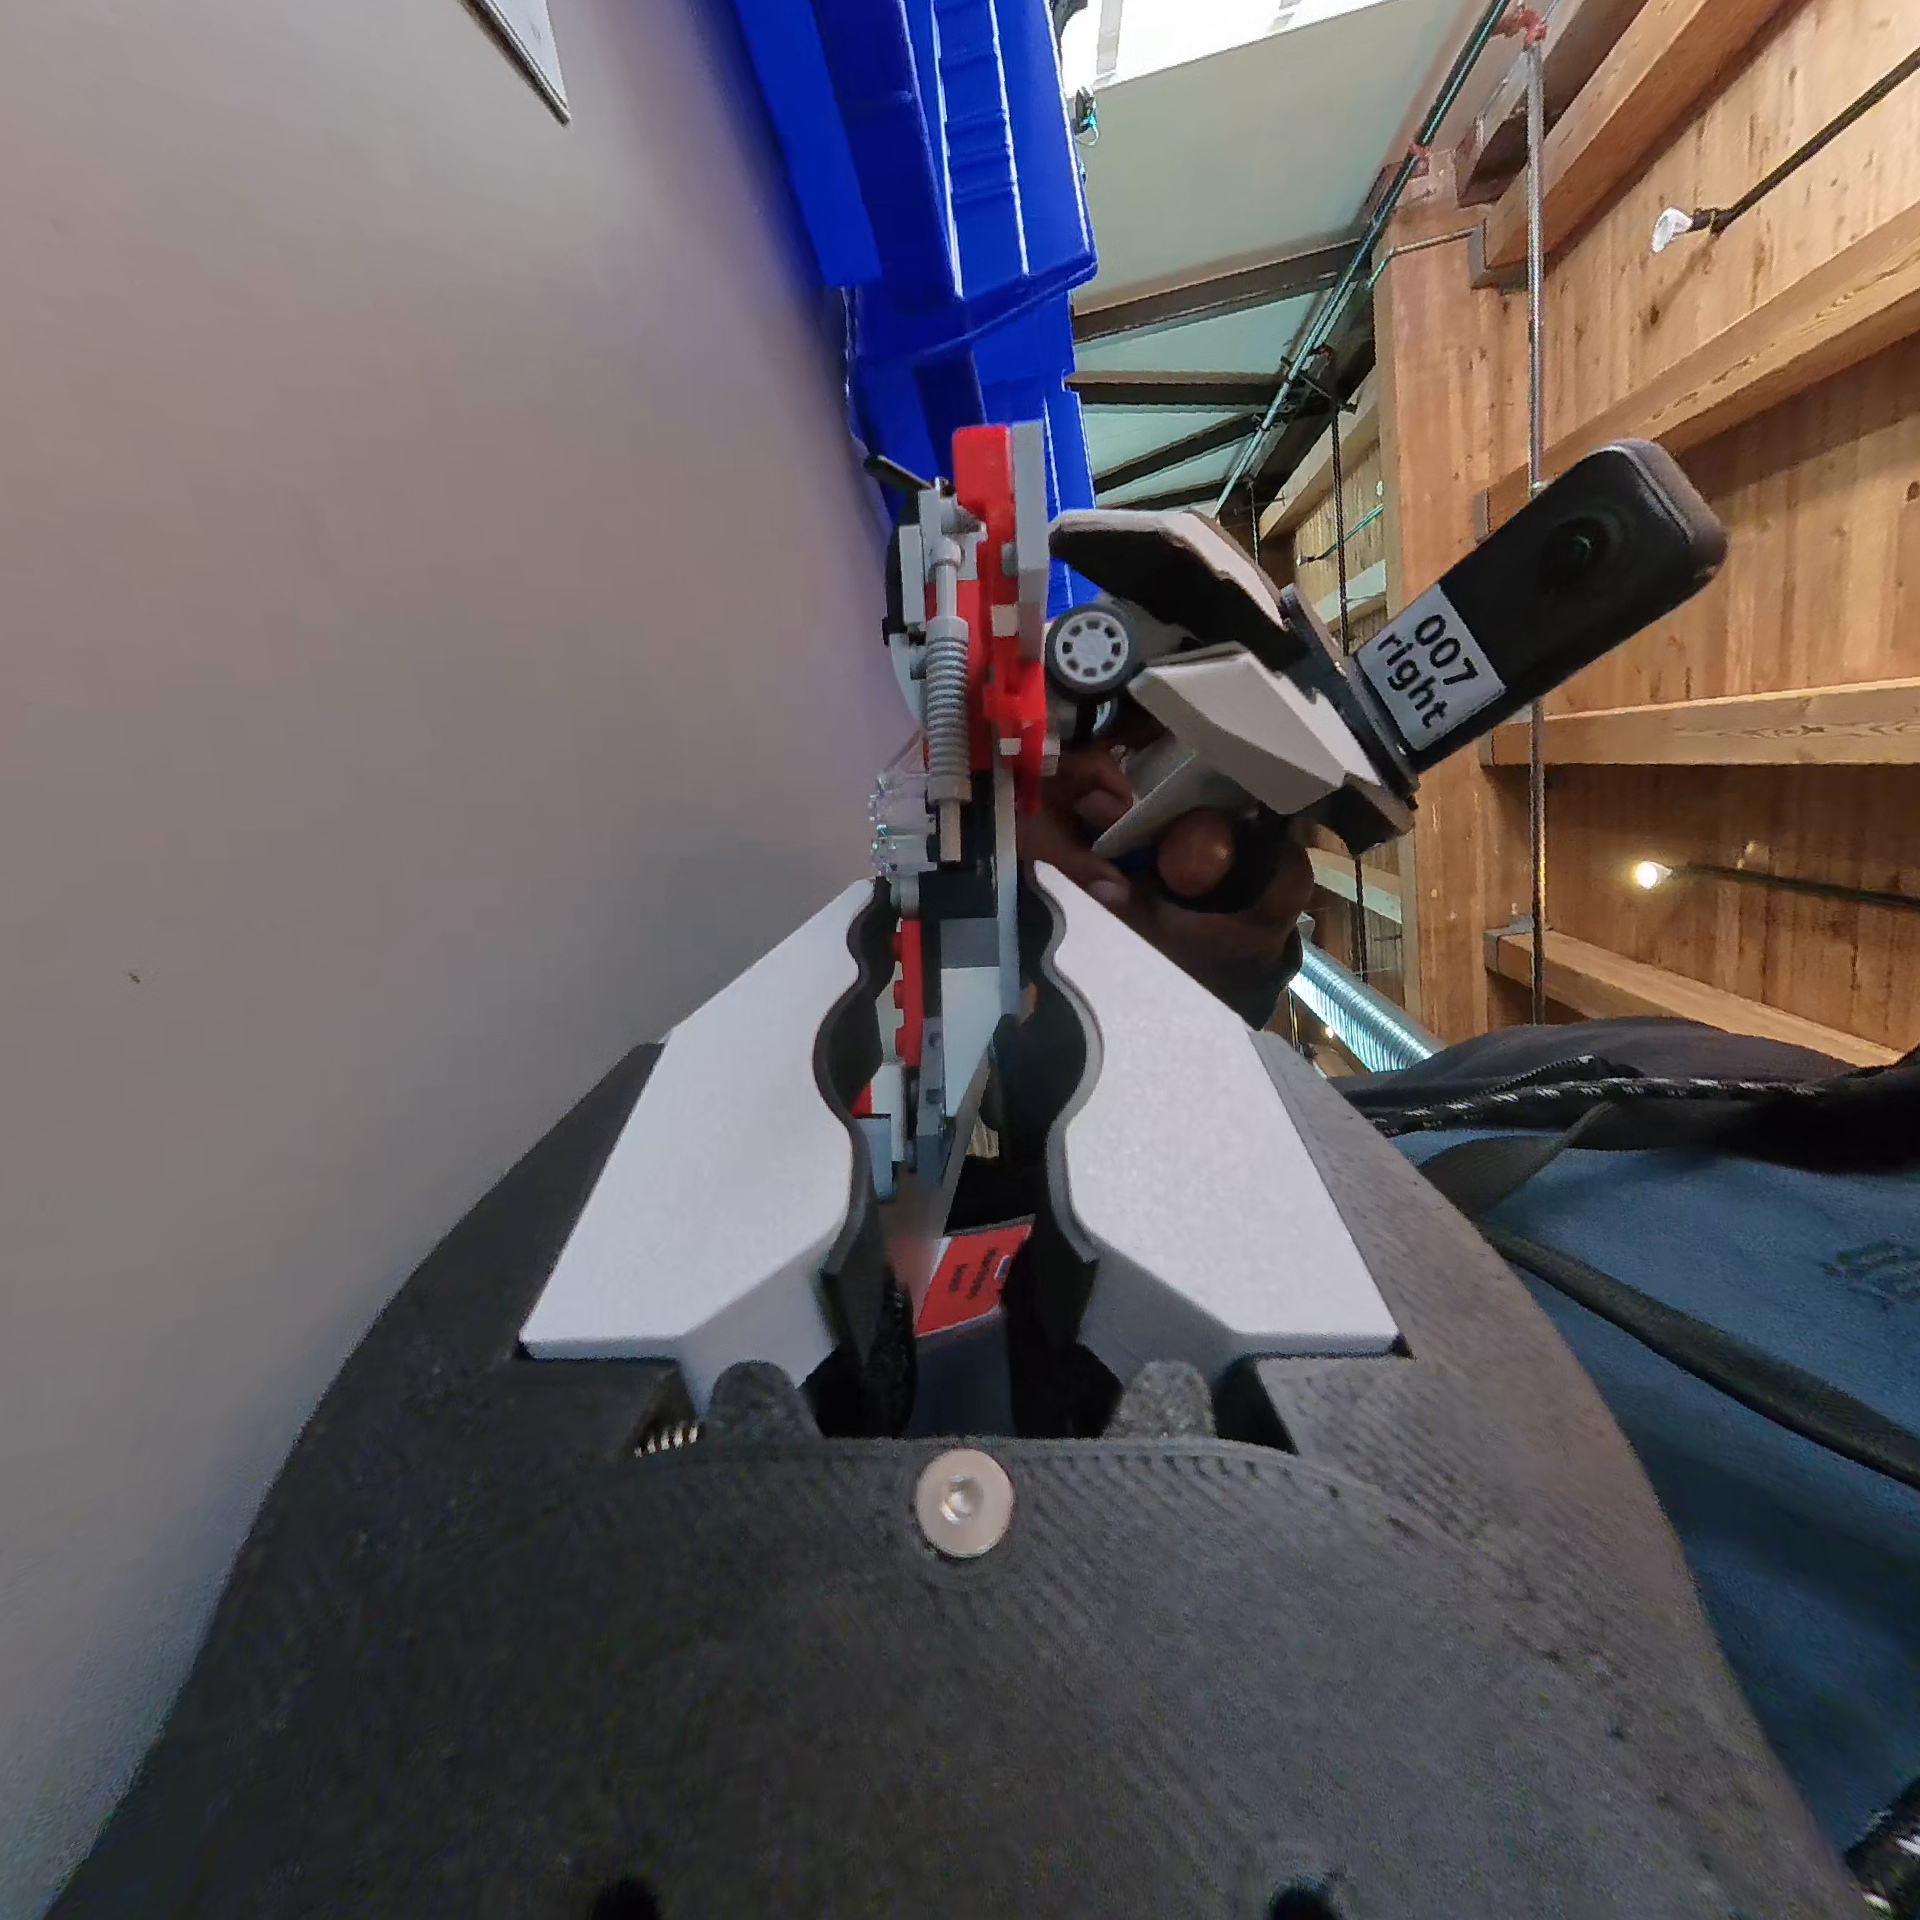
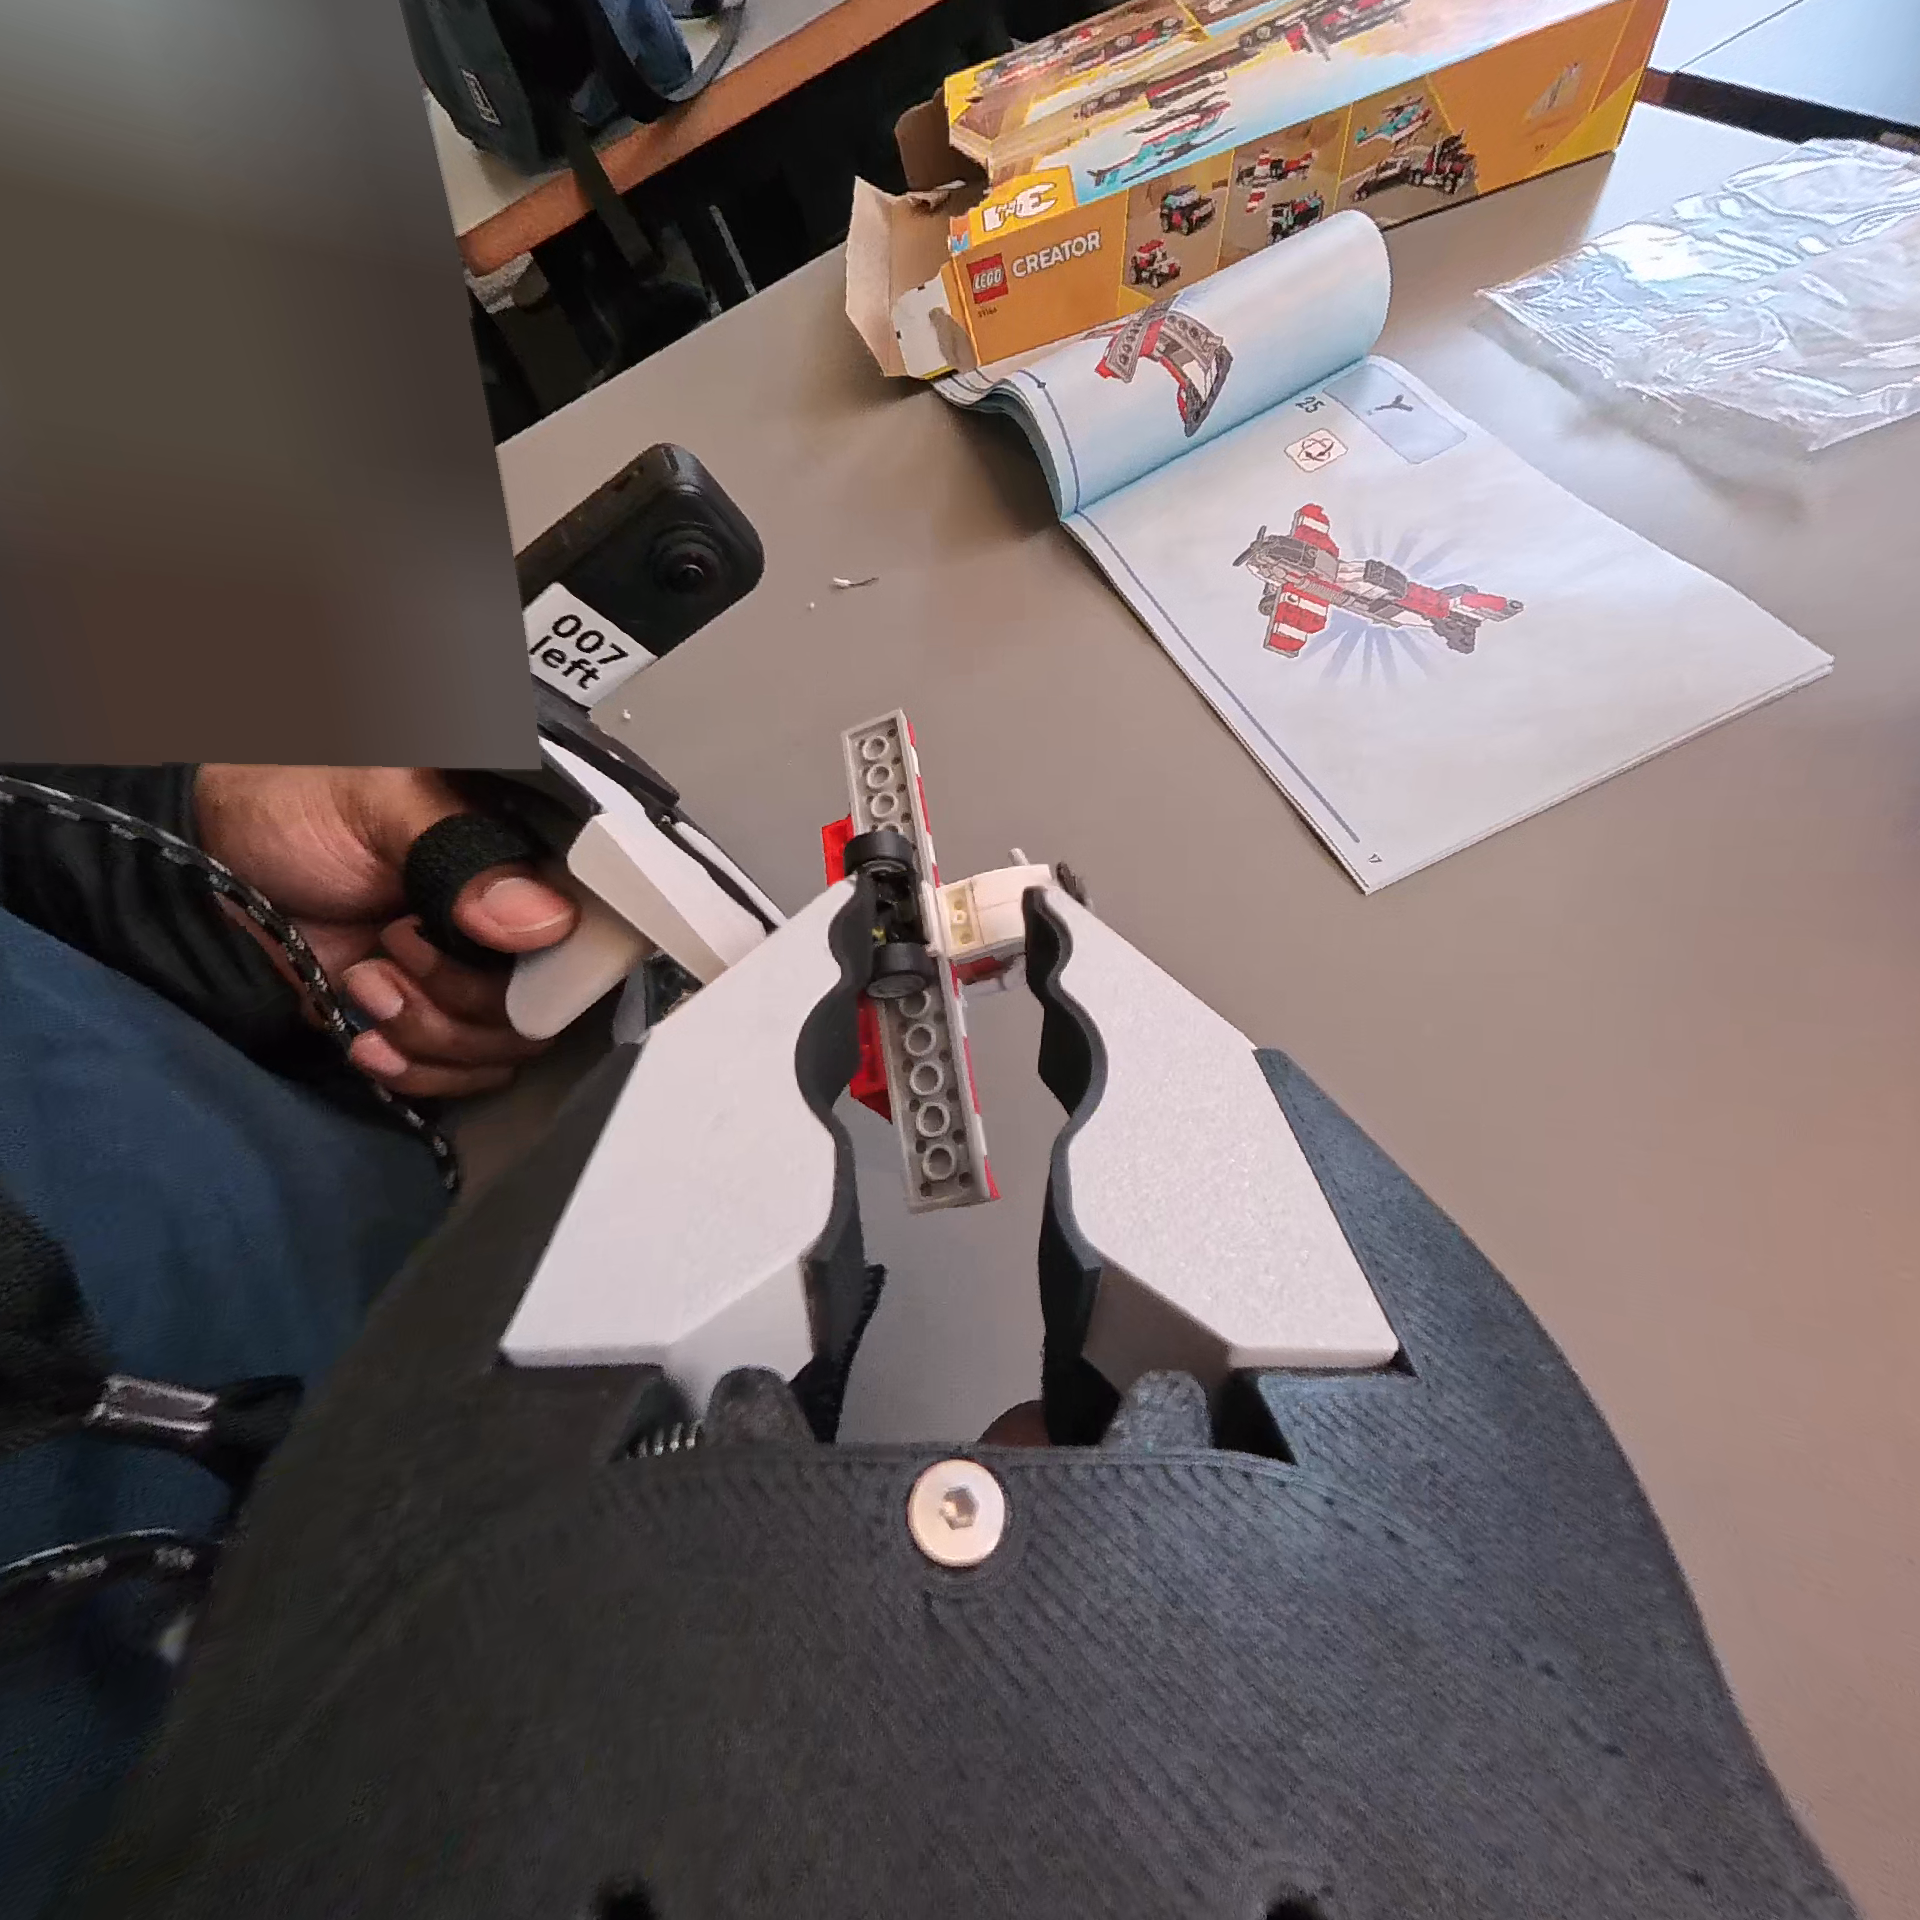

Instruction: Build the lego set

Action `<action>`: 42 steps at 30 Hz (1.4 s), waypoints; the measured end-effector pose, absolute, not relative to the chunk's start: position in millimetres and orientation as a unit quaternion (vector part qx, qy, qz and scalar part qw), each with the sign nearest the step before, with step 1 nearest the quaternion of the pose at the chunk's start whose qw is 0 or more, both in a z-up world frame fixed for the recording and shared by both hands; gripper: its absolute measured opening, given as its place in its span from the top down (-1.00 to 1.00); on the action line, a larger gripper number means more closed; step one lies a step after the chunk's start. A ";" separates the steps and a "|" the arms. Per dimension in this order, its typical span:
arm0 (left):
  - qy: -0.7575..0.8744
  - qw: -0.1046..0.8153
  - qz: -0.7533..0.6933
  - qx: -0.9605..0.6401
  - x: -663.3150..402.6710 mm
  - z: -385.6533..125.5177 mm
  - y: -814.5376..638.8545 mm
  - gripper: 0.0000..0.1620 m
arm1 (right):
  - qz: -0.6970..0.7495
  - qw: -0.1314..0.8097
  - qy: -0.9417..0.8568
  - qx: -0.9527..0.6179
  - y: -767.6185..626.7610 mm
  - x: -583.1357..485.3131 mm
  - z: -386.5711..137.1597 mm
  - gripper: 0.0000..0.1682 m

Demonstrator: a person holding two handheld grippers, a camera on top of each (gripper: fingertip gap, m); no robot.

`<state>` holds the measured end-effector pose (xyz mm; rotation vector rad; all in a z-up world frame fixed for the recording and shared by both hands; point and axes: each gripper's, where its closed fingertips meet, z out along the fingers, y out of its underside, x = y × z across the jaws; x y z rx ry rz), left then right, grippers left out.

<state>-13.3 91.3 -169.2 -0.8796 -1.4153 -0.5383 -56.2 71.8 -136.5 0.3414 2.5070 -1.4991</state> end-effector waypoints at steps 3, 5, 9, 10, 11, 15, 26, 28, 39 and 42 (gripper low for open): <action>-0.615 0.634 -0.244 -0.400 -8.9 -169.6 92.1 0.72 | -0.510 0.127 0.841 0.132 76.3 -59.0 -135.0 0.58; -0.607 0.631 -0.249 -0.413 -4.6 -168.1 91.9 0.73 | -0.505 0.162 0.834 0.149 81.2 -60.0 -136.4 0.47; -0.582 0.619 -0.261 -0.458 8.3 -165.2 94.8 0.72 | -0.480 0.286 0.809 0.183 90.4 -48.2 -140.0 0.21; -0.576 0.615 -0.263 -0.470 11.5 -165.3 95.8 0.72 | -0.476 0.313 0.799 0.194 92.3 -46.1 -140.1 0.17; -0.570 0.612 -0.264 -0.480 14.3 -165.5 96.5 0.73 | -0.471 0.330 0.792 0.203 94.0 -44.9 -141.3 0.14; -0.562 0.613 -0.259 -0.491 18.1 -165.3 95.9 0.73 | -0.445 0.372 0.780 0.235 100.1 -35.7 -151.7 0.07; -0.547 0.622 -0.255 -0.498 20.1 -163.7 96.9 0.73 | -0.455 0.409 0.731 0.300 93.2 -15.6 -153.0 0.09; -0.544 0.621 -0.257 -0.503 20.4 -163.8 98.3 0.72 | -0.458 0.409 0.729 0.304 90.6 -15.4 -152.0 0.10; -0.528 0.615 -0.239 -0.535 23.2 -164.4 102.0 0.72 | -0.462 0.435 0.714 0.296 87.6 -9.7 -148.1 0.38; -0.521 0.617 -0.233 -0.542 24.2 -162.8 102.5 0.72 | -0.468 0.438 0.711 0.288 88.2 -7.1 -145.6 0.41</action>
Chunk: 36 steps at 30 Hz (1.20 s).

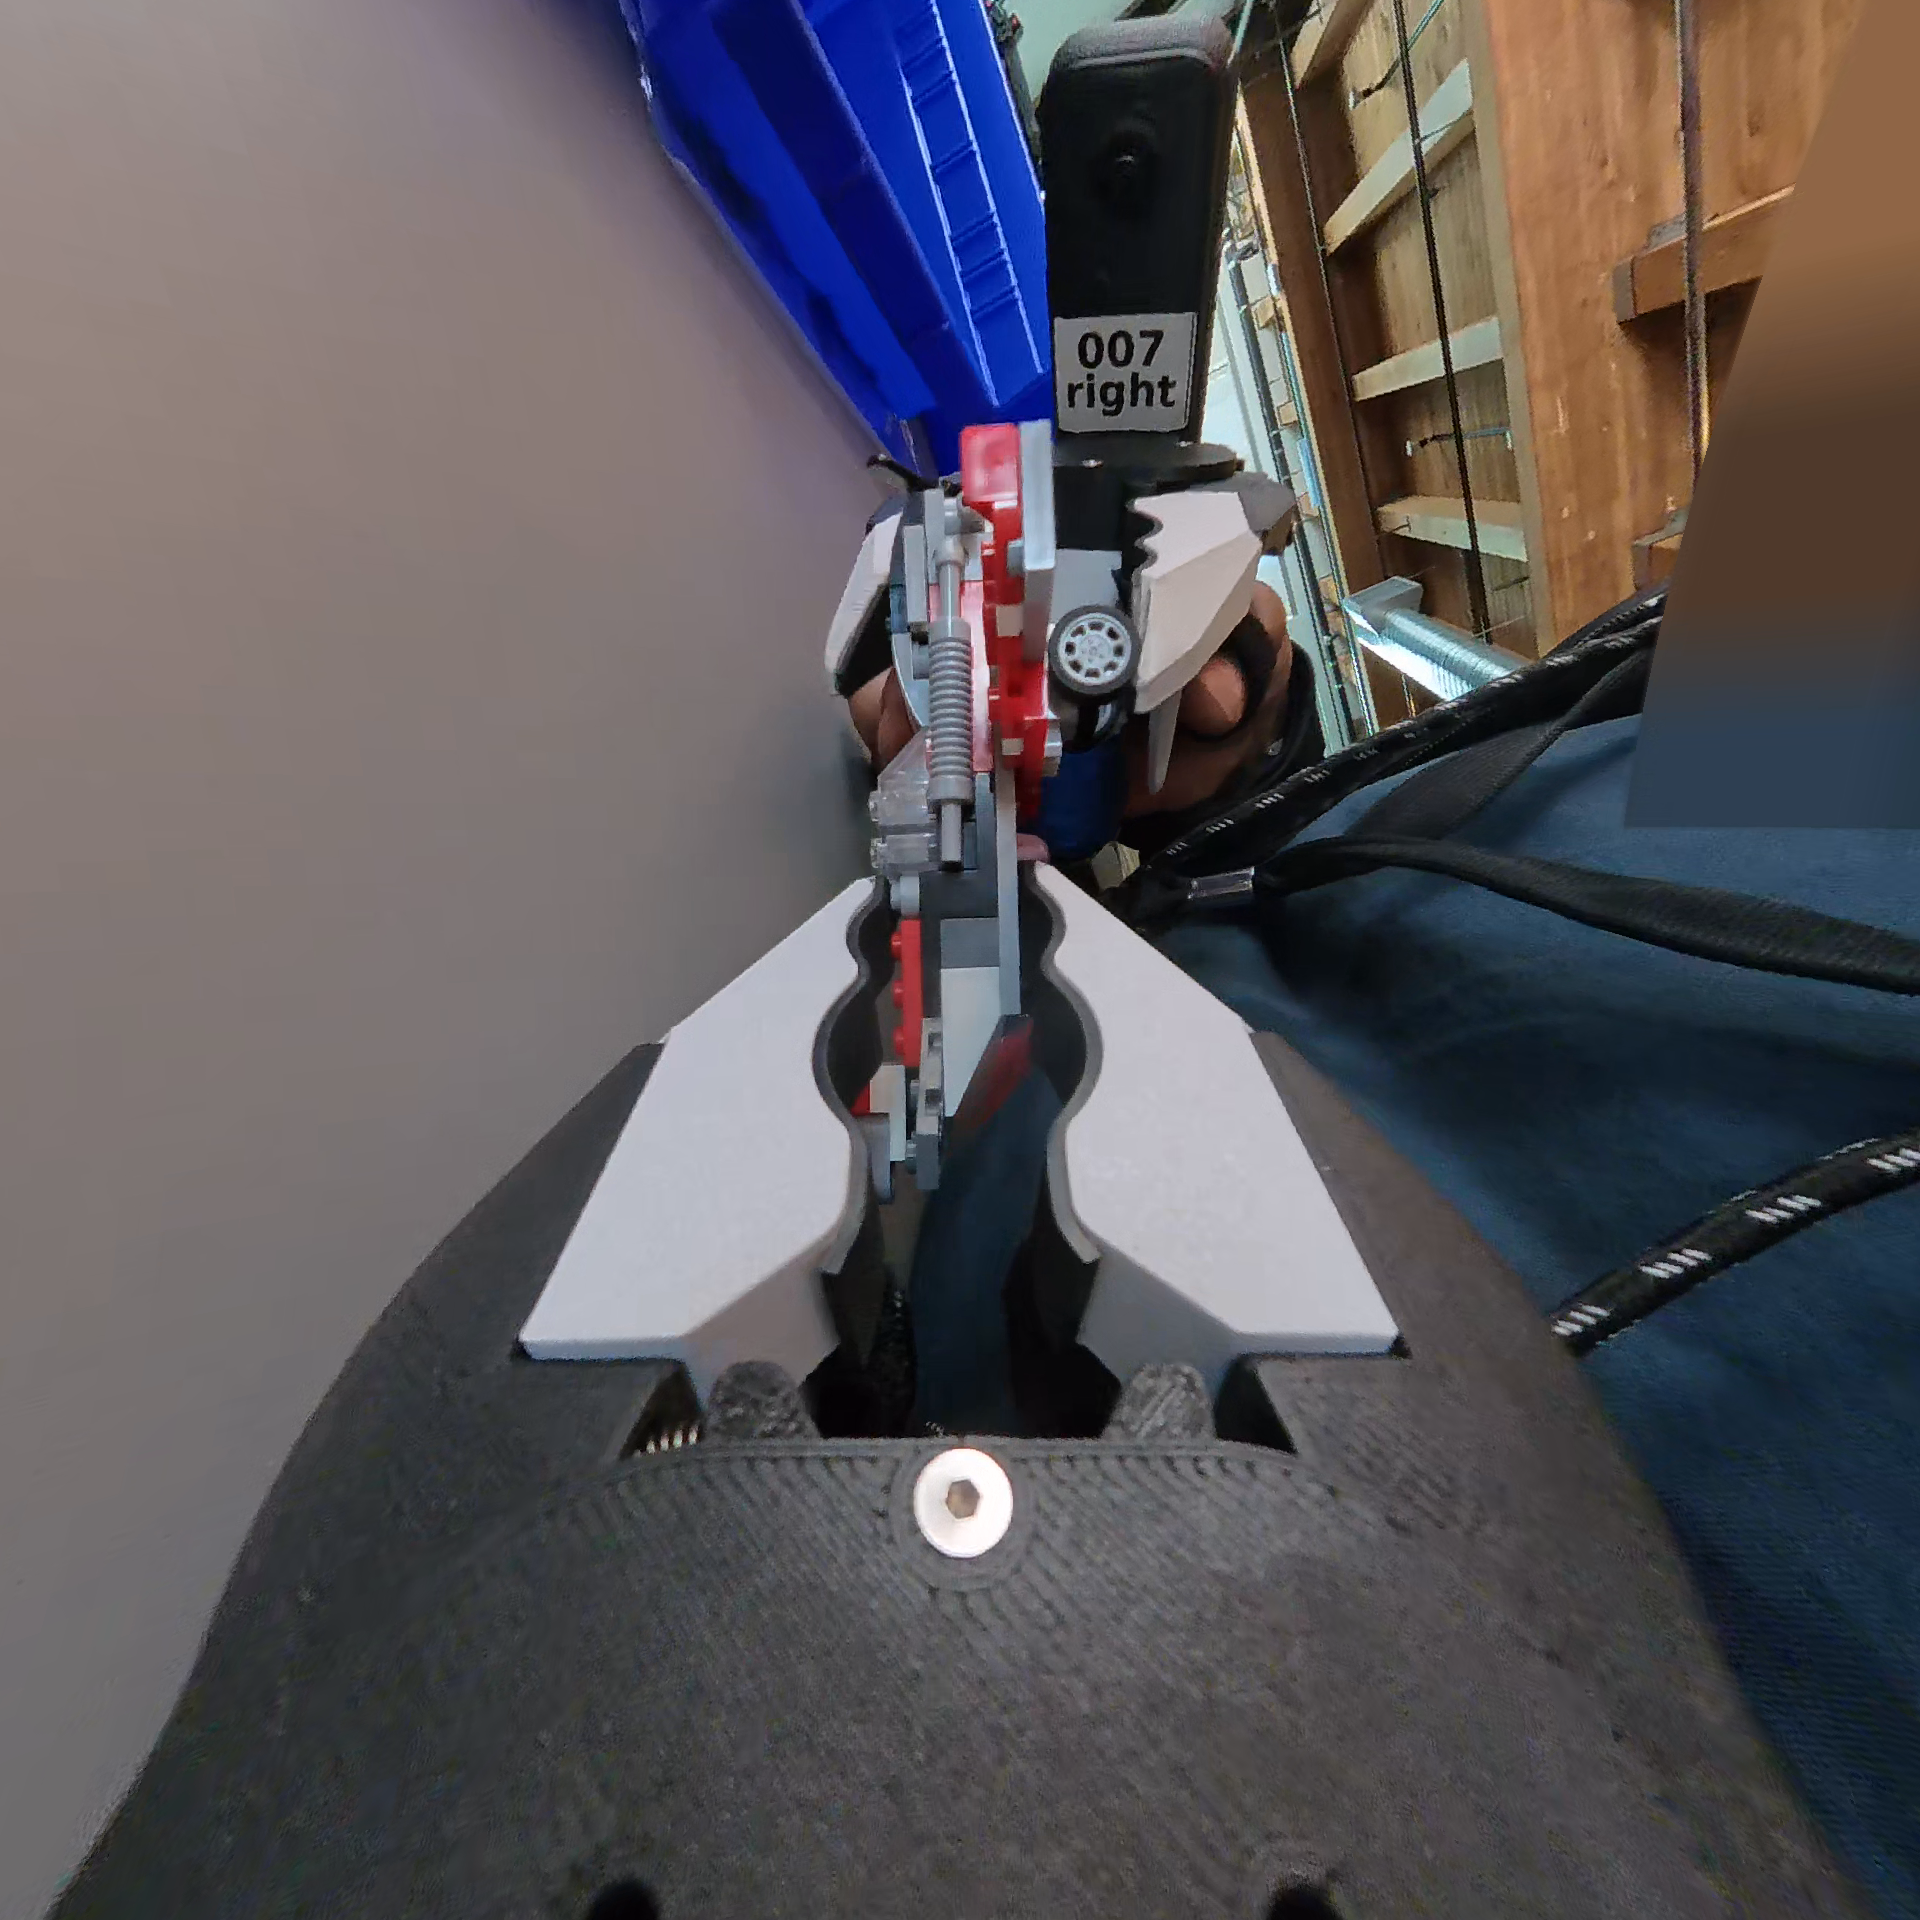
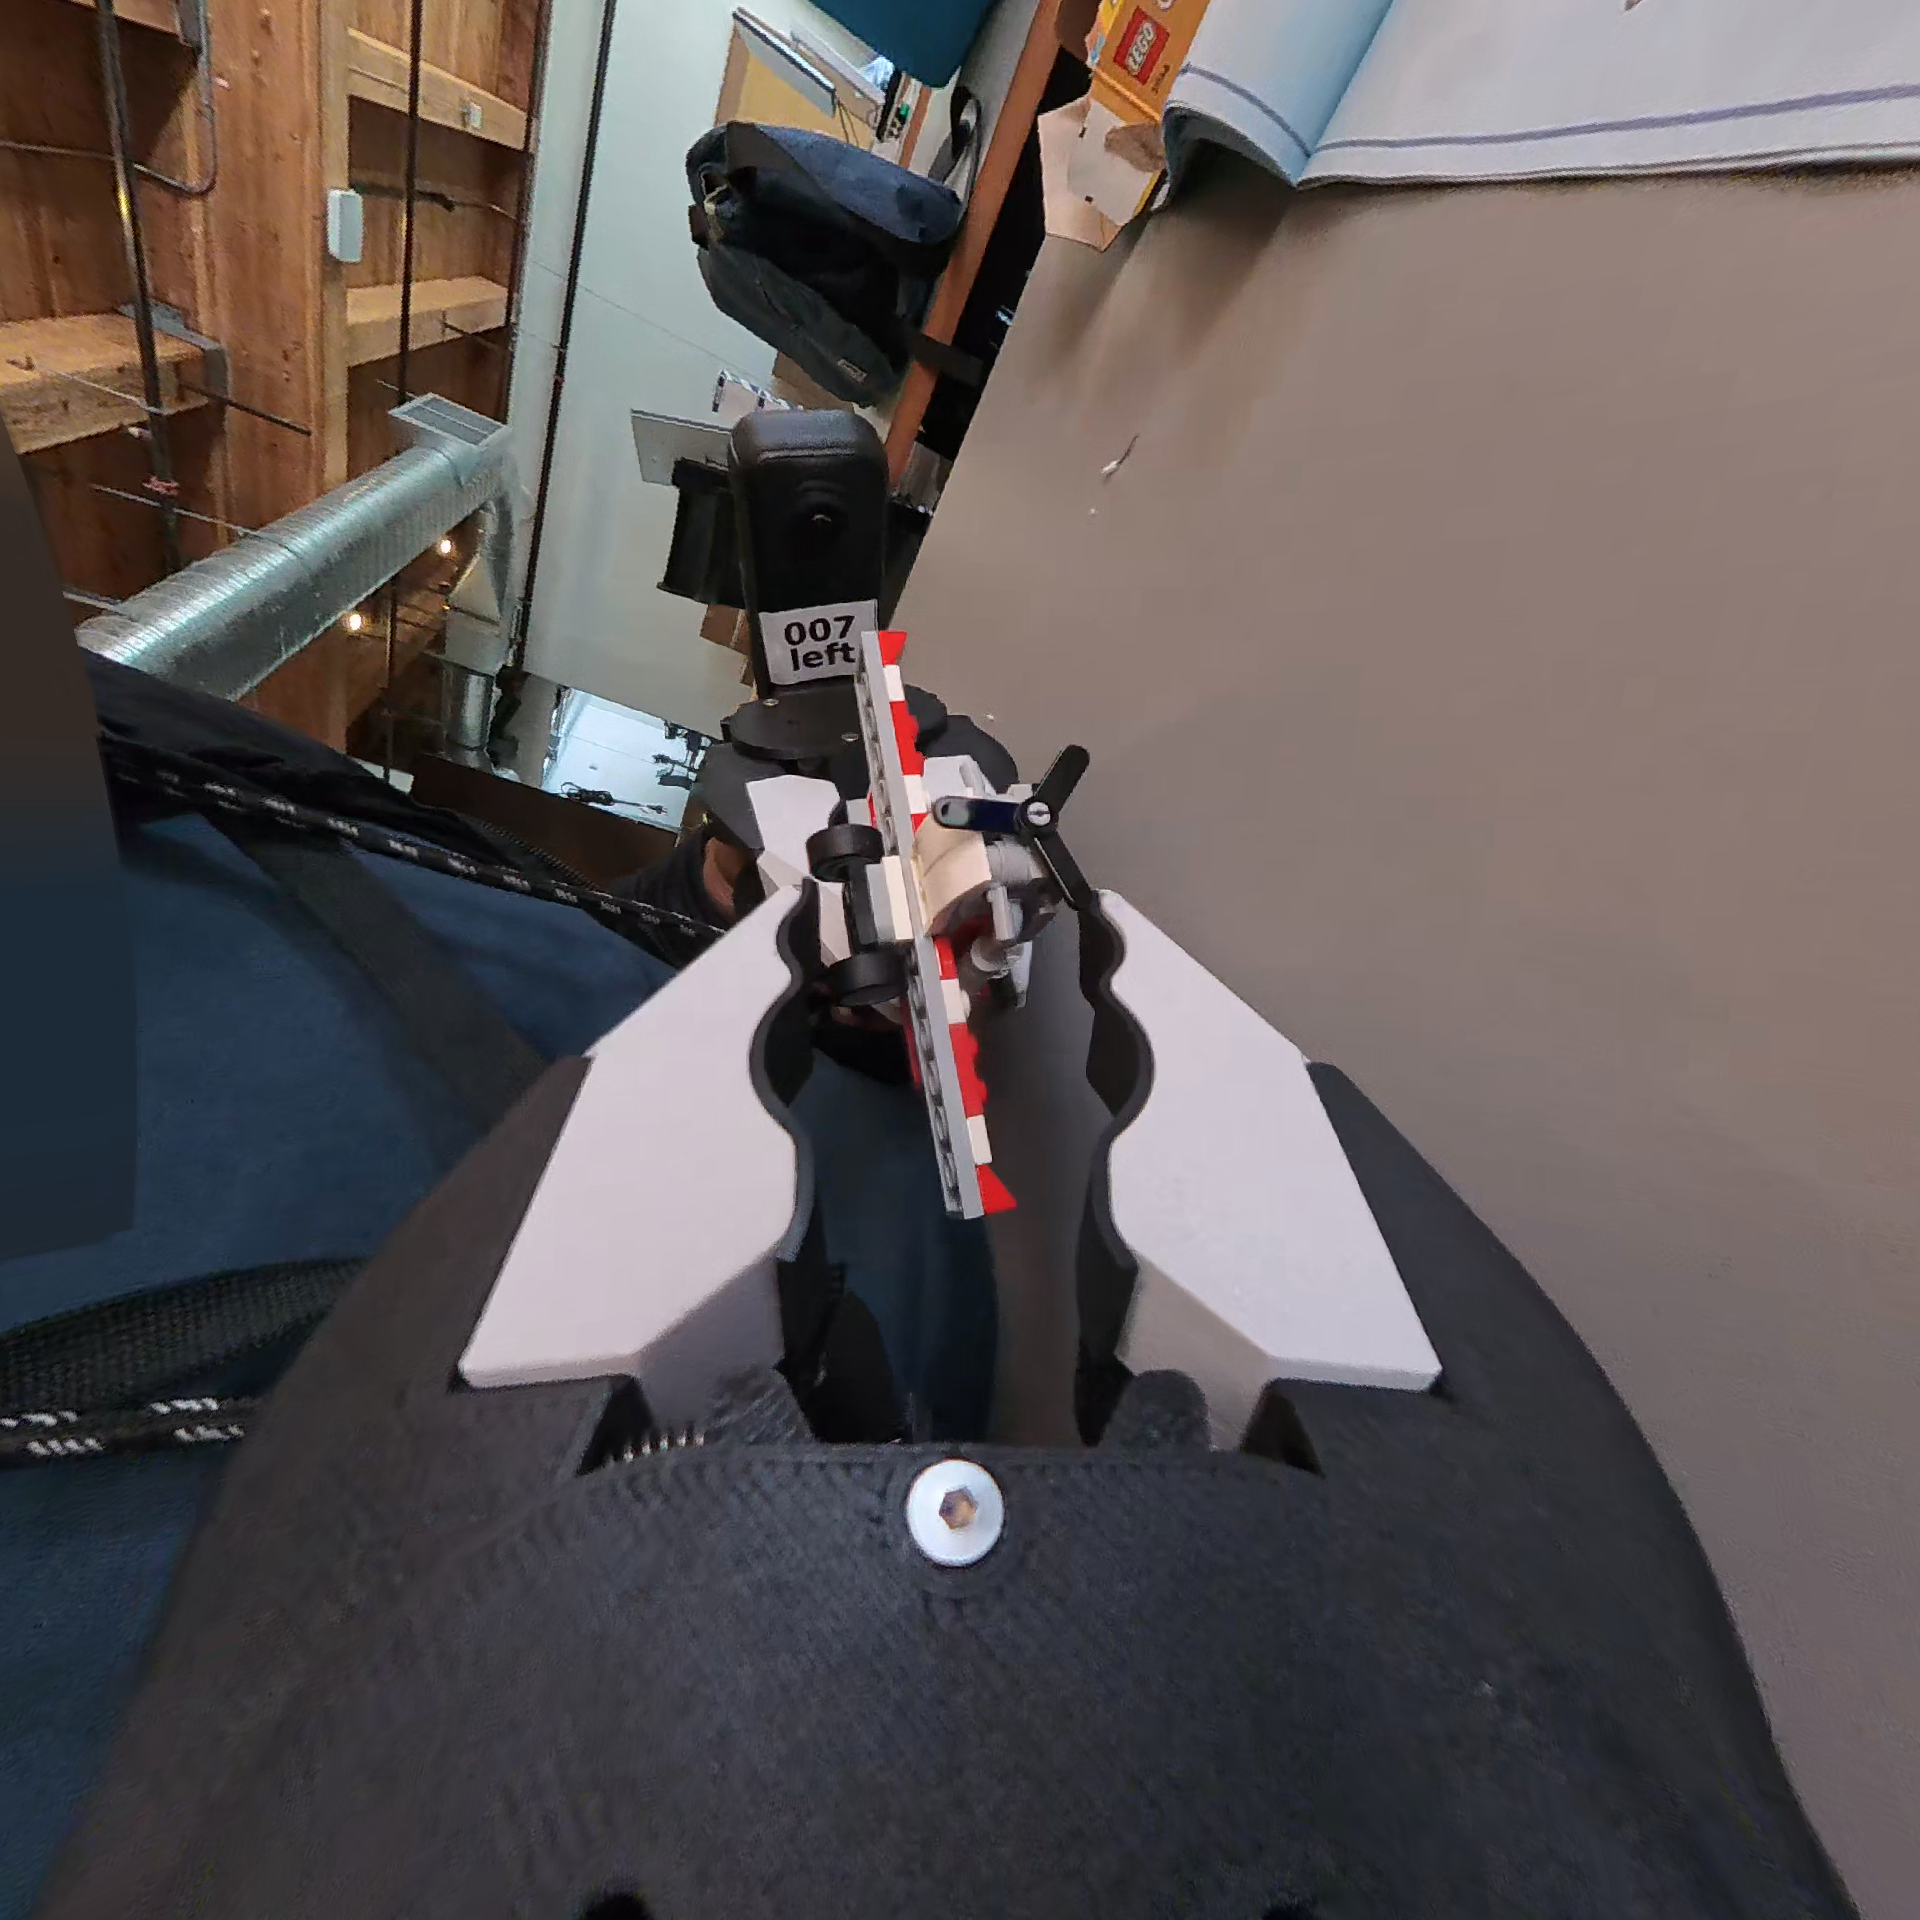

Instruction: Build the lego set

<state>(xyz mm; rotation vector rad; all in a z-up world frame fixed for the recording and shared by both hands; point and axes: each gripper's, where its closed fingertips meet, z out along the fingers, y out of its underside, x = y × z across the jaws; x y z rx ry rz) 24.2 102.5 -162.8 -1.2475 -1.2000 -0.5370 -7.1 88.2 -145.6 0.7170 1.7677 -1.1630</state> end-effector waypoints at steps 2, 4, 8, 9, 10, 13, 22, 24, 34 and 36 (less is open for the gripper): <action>-0.517 0.618 -0.233 -0.544 24.9 -161.6 103.1 0.72 | -0.471 0.439 0.711 0.283 88.9 -6.0 -144.4 0.44; -0.513 0.620 -0.235 -0.545 26.0 -160.2 104.0 0.72 | -0.476 0.441 0.709 0.278 89.4 -4.6 -142.0 0.46; -0.503 0.623 -0.236 -0.551 28.6 -158.1 106.4 0.72 | -0.481 0.441 0.707 0.271 90.6 -2.9 -139.9 0.53; -0.500 0.623 -0.237 -0.553 29.2 -157.8 106.9 0.72 | -0.482 0.442 0.706 0.271 90.8 -2.6 -139.8 0.53; -0.498 0.623 -0.237 -0.555 29.9 -157.5 107.3 0.72 | -0.483 0.444 0.704 0.270 91.1 -2.0 -139.3 0.53; -0.491 0.623 -0.235 -0.561 31.7 -157.1 107.7 0.72 | -0.487 0.447 0.701 0.266 91.7 0.2 -138.3 0.54; -0.485 0.623 -0.235 -0.566 34.7 -157.0 107.7 0.72 | -0.487 0.453 0.698 0.267 92.4 3.4 -137.7 0.56; -0.484 0.622 -0.235 -0.568 35.5 -157.2 107.9 0.73 | -0.486 0.454 0.698 0.265 92.7 4.5 -137.5 0.56; -0.483 0.619 -0.238 -0.572 38.1 -157.8 108.5 0.73 | -0.484 0.456 0.700 0.260 93.0 7.5 -137.5 0.57; -0.483 0.619 -0.240 -0.571 38.2 -157.8 108.7 0.73 | -0.483 0.460 0.698 0.261 93.1 7.3 -137.6 0.57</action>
